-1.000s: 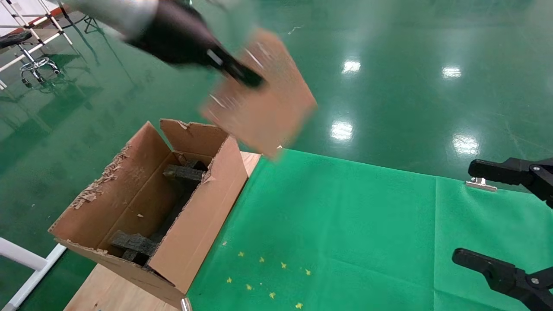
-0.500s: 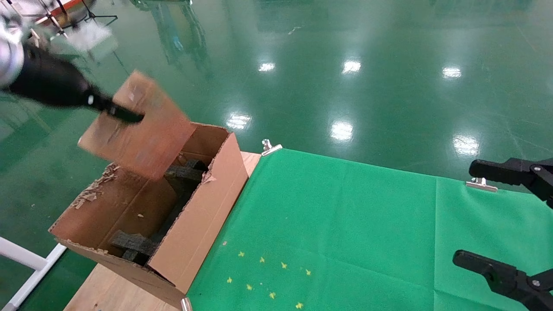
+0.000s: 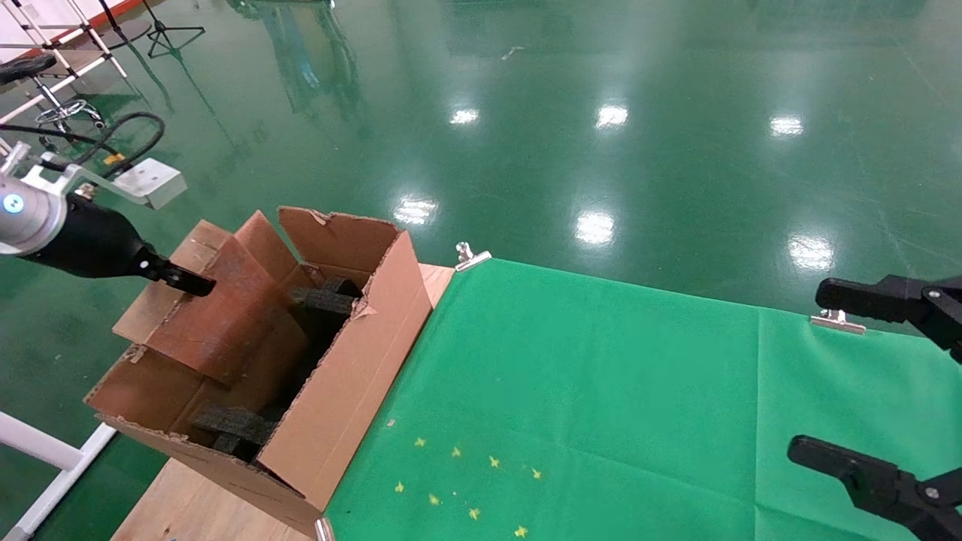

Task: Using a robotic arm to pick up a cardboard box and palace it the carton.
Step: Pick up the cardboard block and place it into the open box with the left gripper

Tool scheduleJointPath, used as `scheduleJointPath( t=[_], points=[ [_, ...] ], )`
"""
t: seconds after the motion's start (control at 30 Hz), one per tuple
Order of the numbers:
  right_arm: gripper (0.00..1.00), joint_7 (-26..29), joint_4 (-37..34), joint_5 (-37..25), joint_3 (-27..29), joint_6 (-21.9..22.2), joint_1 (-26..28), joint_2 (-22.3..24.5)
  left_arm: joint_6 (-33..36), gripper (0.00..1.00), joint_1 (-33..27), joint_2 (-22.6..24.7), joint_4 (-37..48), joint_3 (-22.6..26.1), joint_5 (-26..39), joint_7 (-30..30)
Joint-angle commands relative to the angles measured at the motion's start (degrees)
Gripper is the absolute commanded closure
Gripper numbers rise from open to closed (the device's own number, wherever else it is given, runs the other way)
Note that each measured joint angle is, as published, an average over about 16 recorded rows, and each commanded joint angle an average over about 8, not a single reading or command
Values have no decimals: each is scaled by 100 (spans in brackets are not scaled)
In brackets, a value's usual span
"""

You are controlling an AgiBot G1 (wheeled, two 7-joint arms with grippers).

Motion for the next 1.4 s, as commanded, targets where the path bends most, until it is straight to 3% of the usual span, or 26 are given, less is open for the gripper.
scheduleJointPath(
  t=[0.03,0.4,0.9,0.93,1.2,1.4],
  points=[
    [0,0,0,0,0,0,0,0,-160,100,64,57,410,3,-5,211],
    [0,0,0,0,0,0,0,0,-749,100,397,724,2194,-52,-165,982],
    [0,0,0,0,0,0,0,0,-1670,100,1138,1465,3183,-101,-267,902],
    [0,0,0,0,0,0,0,0,-1781,97,1187,1487,3212,-111,-281,881],
    [0,0,-1,1,0,1,-1,1,-2252,0,1403,1585,3366,-180,-380,793],
    [0,0,-2,1,0,1,-2,1,-2308,0,1420,1588,3369,-189,-397,788]
  ],
)
